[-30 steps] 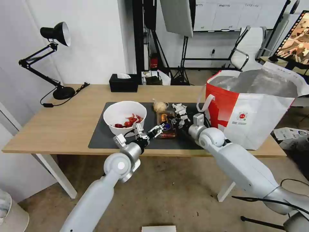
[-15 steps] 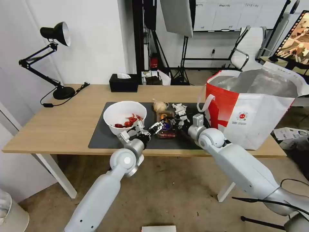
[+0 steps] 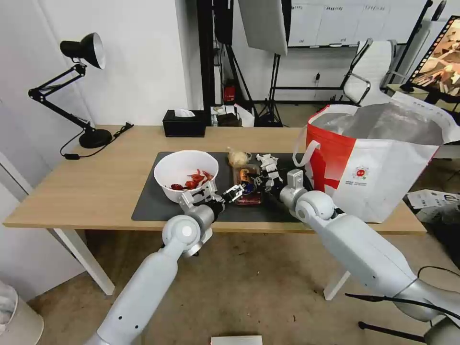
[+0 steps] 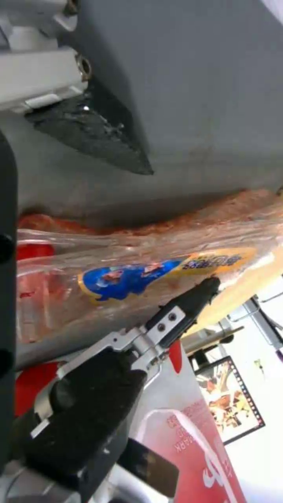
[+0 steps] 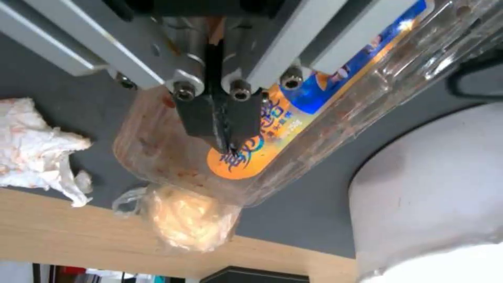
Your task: Pick up the trash from the table and place it into the takeout bag.
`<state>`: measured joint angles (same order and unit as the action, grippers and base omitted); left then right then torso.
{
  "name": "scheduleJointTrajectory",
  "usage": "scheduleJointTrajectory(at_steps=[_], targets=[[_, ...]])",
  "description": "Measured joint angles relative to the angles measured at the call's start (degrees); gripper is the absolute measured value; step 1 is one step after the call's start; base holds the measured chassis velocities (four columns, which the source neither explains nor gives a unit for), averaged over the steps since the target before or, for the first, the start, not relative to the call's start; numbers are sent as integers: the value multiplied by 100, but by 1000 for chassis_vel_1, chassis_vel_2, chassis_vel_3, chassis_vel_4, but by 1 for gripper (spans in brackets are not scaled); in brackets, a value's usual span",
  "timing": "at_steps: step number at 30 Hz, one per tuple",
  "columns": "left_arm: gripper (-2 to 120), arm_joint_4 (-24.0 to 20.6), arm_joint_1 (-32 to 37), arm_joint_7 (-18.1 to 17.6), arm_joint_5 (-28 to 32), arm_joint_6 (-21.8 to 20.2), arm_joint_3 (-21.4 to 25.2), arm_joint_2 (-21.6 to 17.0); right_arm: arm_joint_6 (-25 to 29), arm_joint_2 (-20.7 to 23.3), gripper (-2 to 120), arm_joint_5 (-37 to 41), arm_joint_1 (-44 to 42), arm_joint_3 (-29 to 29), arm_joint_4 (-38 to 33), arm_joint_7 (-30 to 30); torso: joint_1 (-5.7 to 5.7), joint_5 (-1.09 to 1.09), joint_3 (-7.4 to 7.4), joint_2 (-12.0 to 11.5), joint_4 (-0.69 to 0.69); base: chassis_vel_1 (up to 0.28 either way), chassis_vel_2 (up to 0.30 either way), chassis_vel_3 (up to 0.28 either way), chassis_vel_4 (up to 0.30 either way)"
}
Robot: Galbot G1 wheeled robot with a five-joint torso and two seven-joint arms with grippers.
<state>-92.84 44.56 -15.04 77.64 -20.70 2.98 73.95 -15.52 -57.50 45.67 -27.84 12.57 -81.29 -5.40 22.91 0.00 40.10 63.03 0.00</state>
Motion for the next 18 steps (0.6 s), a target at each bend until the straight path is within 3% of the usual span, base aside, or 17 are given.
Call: scheduleJointTrajectory(at_steps=[5, 11, 15, 18], targets=[[99, 138, -116, -30, 54, -18, -42, 57, -3, 30, 0, 55, 9, 13, -30, 40, 0, 0, 0, 0, 0, 0, 0, 0, 0], [75, 263, -142, -98, 68, -21, -54, 93, -5, 32, 0, 123, 16, 20, -41, 105, 0, 1, 1, 0, 1, 0, 0, 0, 0], [66, 276, -120, -99, 69, -21, -55, 80, -5, 33, 0, 140, 29, 20, -41, 109, 0, 0, 1, 0, 2, 0, 0, 0, 0], [50, 264, -74, -105, 71, -22, -59, 70, -5, 34, 0, 156, 30, 19, -52, 117, 1, 0, 1, 0, 2, 0, 0, 0, 0]])
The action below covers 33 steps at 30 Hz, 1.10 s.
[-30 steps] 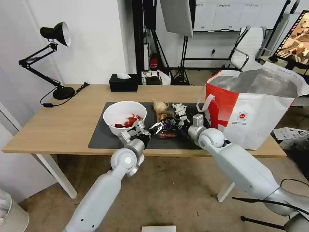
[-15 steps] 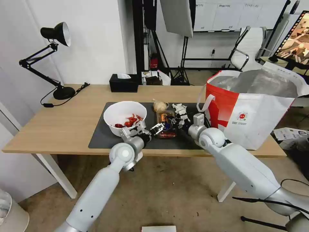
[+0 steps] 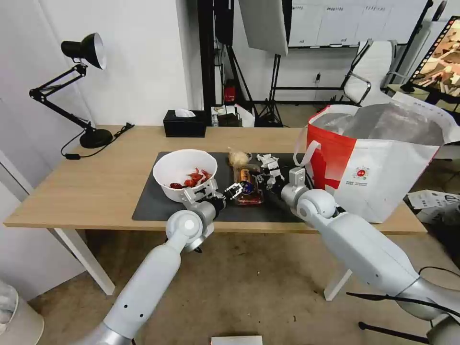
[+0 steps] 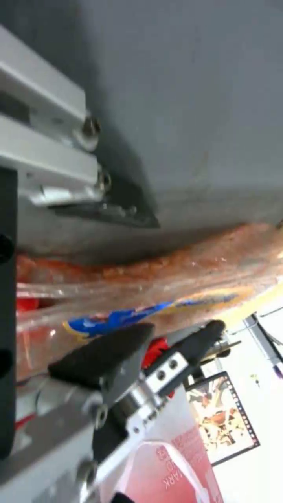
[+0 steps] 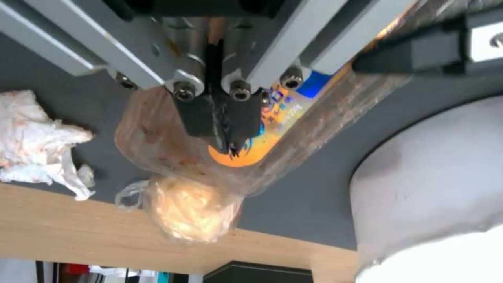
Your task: Pick up the trash from the table and place it into the takeout bag.
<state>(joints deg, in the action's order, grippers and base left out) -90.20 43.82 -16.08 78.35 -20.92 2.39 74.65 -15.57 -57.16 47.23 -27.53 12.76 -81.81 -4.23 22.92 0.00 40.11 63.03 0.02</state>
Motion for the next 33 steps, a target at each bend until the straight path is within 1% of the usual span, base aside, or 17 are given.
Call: scheduleJointTrajectory(at_steps=[2, 4, 6, 9, 10, 13, 14, 15, 18, 21, 22, 25, 26, 28, 29, 30, 33], targets=[[47, -7, 9, -10, 2, -6, -5, 0, 0, 0, 0, 1, -4, 0, -8, 1, 0, 0, 0, 0, 0, 0, 0, 0, 0], [37, -12, 19, -13, 10, -21, -31, 3, -1, 4, 0, 1, -13, 5, -30, 5, 0, -1, 0, 0, -3, 0, 0, 0, 0], [34, -13, 19, -13, 13, -28, -42, 5, -1, 6, 0, 1, -14, 6, -36, 6, 0, -1, 0, 0, -4, 0, 0, 0, 0], [17, -13, 25, 7, 17, -33, -47, 5, -2, 24, 0, 9, -17, 9, -63, 19, 0, -1, 0, 0, -4, 0, 0, 0, 0], [17, -13, 25, 7, 17, -33, -47, 5, -2, 24, 0, 9, -17, 9, -63, 19, 0, -1, 0, 0, -4, 0, 0, 0, 0], [6, -18, 32, 14, 20, -27, -32, 1, -2, 43, 0, 28, -33, 9, -96, 28, 0, -1, 0, 0, -5, 0, 0, 0, 0], [6, -18, 32, 14, 20, -27, -32, 1, -2, 43, 0, 28, -33, 9, -96, 28, 0, -1, 0, 0, -5, 0, 0, 0, 0], [1, -23, 33, 15, 20, -23, -28, -3, -2, 46, 0, 31, -40, 8, -105, 31, 0, -1, 0, 0, -4, 0, 0, 0, 0], [0, -36, 36, 15, 18, -22, -21, -6, 12, 45, 0, 54, -65, -12, -126, 33, 0, 0, 0, 0, -4, 0, 0, 0, 0], [0, -69, 53, 23, 3, -11, -5, -7, 159, 23, 0, 226, -118, -95, -193, 34, 0, 0, 0, 0, -3, 0, 0, 0, 0], [0, -109, 73, 21, -8, 4, 9, -9, 306, 4, 0, 362, -166, -173, -262, 48, 0, 0, 1, -1, -2, 0, 0, 0, 0], [0, -297, 134, 74, -34, 89, 38, -27, 731, -55, 0, 659, -330, -481, -576, 397, 0, 0, 1, -1, -1, 0, 0, 0, 0], [0, -297, 134, 74, -34, 89, 38, -27, 731, -55, 0, 659, -330, -481, -576, 397, 0, 0, 1, -1, -1, 0, 0, 0, 0], [0, -443, 162, 136, -37, 147, 51, -48, 904, -79, 0, 965, -464, -741, -901, 666, 0, 0, 1, -1, -2, 0, 0, 0, 0], [0, -529, 170, 177, -38, 201, 51, -62, 985, -91, 5, 1224, -558, -921, -1181, 893, 0, 0, 0, -1, -2, 0, 0, 0, 0], [0, -529, 170, 177, -38, 201, 51, -62, 985, -91, 5, 1224, -558, -921, -1181, 893, 0, 0, 0, -1, -2, 0, 0, 0, 0], [0, -679, 176, 282, -38, 321, 62, -90, 1100, -80, 15, 1534, -743, -1191, -1644, 1187, 0, 0, 0, -1, -1, 0, 0, 0, 0]])
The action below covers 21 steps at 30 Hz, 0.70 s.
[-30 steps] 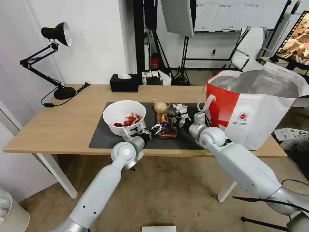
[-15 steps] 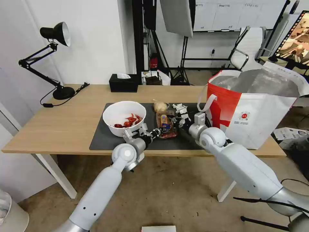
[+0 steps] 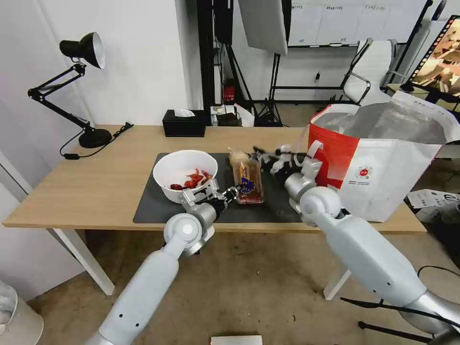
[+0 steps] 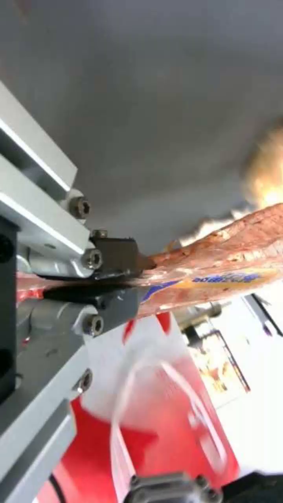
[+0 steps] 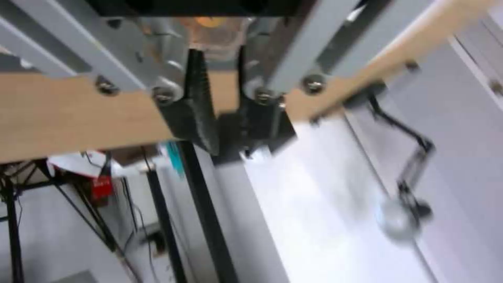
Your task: Pick up the trash from the table and place it into the takeout bag.
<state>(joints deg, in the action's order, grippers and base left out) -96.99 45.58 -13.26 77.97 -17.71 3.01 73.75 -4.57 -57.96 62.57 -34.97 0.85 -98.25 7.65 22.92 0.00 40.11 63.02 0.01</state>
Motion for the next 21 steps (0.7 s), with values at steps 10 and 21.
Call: scheduleJointTrajectory(at_steps=[10, 21], targets=[[0, -991, 48, 215, -844, 273, 634, -613, -1, 690, 67, -1277, -2274, -1648, -1641, 137, -1, 0, -1, 0, -2, 0, 0, 0, 0], [0, -1134, -1181, 798, -1663, 745, 322, -1364, -138, 540, 100, -3190, -3860, -2101, -2085, -414, -1, -3, -1, 1, 0, 0, 0, 0, 0]])
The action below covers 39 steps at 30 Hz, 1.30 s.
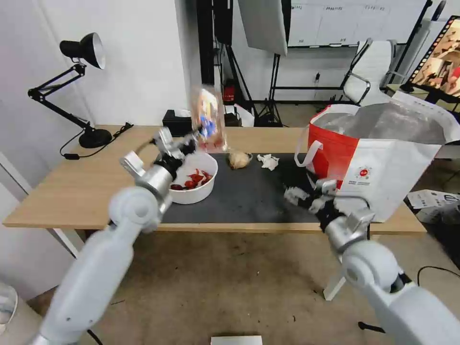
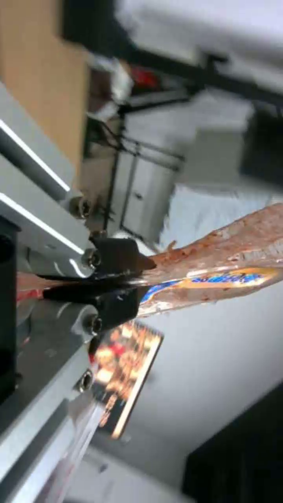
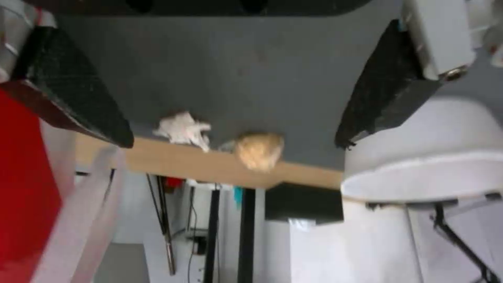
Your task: Pick up the trash from the table and place it into the takeout bag.
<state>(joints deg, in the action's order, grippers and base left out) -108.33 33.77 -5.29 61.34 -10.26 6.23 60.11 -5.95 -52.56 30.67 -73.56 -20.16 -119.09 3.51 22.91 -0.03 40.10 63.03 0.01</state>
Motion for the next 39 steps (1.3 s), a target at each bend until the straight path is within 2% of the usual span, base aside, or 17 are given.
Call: scheduleJointTrajectory(at_steps=[2, 3, 6, 7, 10, 11, 14, 15, 16, 19, 21, 23, 24, 27, 34, 36, 39], targets=[[0, 183, -683, 22, -175, 85, -615, 95, -5, -85, 100, -185, -303, -172, -138, -14, 0, 4, 0, 0, -3, 0, 0, 0, 0], [0, 183, -683, 22, -175, 85, -615, 95, -5, -85, 100, -185, -303, -172, -138, -14, 0, 4, 0, 0, -3, 0, 0, 0, 0], [0, 677, -1756, 37, -593, 214, -1648, 476, -13, -243, 100, -379, -669, -336, -308, -13, 1, 6, 1, 0, -3, 0, 0, 0, 0], [0, 677, -1756, 37, -593, 214, -1648, 476, -13, -243, 100, -379, -669, -336, -308, -13, 1, 6, 1, 0, -3, 0, 0, 0, 0], [0, 1542, -2709, 167, -1151, 382, -2601, 1006, -25, -401, 100, -577, -923, -404, -407, -5, 1, 5, 0, 0, -3, 0, 0, 0, 0], [0, 1542, -2709, 167, -1151, 382, -2601, 1006, -25, -401, 100, -577, -923, -404, -407, -5, 1, 5, 0, 0, -3, 0, 0, 0, 0], [0, 2472, -3485, 606, -1882, 678, -3308, 1451, -29, -527, 100, -743, -1081, -410, -455, -5, 2, 5, 1, -1, -4, 0, 0, 0, 0], [0, 2472, -3485, 606, -1882, 678, -3308, 1451, -29, -527, 100, -743, -1081, -410, -455, -5, 2, 5, 1, -1, -4, 0, 0, 0, 0], [0, 2876, -3735, 819, -2205, 779, -3525, 1593, -29, -560, 100, -775, -1137, -410, -487, -5, 1, 5, 1, -1, -4, 0, 0, 0, 0], [0, 3542, -4170, 1285, -2611, 903, -3886, 1834, -24, -600, 100, -845, -1257, -403, -537, -35, 1, 4, 1, -1, -1, 0, 0, 0, 0], [0, 3671, -4248, 1390, -2636, 924, -3966, 1884, -18, -606, 100, -864, -1285, -401, -538, -44, 1, 3, 1, -1, 0, 0, 0, 0, 0], [0, 3987, -4426, 1747, -2693, 1033, -4170, 2035, 0, -639, 100, -908, -1352, -395, -537, -67, 2, 4, 1, -1, 0, 0, 0, 0, 0], [0, 3987, -4426, 1747, -2693, 1033, -4170, 2035, 0, -639, 100, -908, -1352, -395, -537, -67, 2, 4, 1, -1, 0, 0, 0, 0, 0], [0, 4135, -4521, 2084, -2710, 1149, -4352, 2167, 6, -686, 100, -940, -1389, -370, -529, -78, 2, 4, 1, -1, -1, 0, 0, 0, 0], [0, 4246, -4537, 2241, -2789, 1210, -4533, 2279, 15, -722, 100, -957, -1417, -359, -521, -96, 2, 3, 1, -1, -1, 0, 0, 0, 0], [3, 4256, -4537, 2239, -2792, 1234, -4552, 2282, 16, -733, 100, -957, -1429, -357, -522, -100, 2, 3, 1, -1, -1, 0, 0, 0, 0], [17, 4223, -4536, 2220, -2777, 1255, -4562, 2269, 17, -747, 100, -957, -1477, -357, -528, -106, 1, 3, 1, -1, -1, 0, 0, 0, 0]])
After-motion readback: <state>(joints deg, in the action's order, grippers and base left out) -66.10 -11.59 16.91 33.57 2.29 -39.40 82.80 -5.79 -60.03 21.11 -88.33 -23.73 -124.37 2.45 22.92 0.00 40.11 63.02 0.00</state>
